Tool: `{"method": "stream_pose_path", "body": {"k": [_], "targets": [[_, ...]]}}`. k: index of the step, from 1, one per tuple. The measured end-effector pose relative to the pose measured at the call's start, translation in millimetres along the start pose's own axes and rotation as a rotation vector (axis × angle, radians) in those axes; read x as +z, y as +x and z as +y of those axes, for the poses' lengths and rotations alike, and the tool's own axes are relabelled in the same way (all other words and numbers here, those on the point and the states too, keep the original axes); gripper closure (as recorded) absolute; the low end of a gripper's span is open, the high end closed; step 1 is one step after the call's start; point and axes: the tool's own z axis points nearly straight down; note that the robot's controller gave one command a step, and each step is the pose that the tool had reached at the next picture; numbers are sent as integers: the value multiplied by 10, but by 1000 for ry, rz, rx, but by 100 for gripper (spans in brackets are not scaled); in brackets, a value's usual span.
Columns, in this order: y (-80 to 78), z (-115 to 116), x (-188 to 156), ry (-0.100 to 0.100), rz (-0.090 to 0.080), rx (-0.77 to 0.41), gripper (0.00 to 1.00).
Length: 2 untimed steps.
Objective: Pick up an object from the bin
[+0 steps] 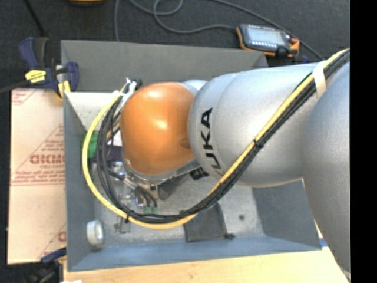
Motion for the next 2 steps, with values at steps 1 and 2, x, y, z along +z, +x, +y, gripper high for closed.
{"method": "stream_pose_path", "body": {"k": [1, 2], "targets": [[-19, -15, -47, -2, -8, 6, 0], [-61, -20, 16, -6, -14, 7, 0]]}}
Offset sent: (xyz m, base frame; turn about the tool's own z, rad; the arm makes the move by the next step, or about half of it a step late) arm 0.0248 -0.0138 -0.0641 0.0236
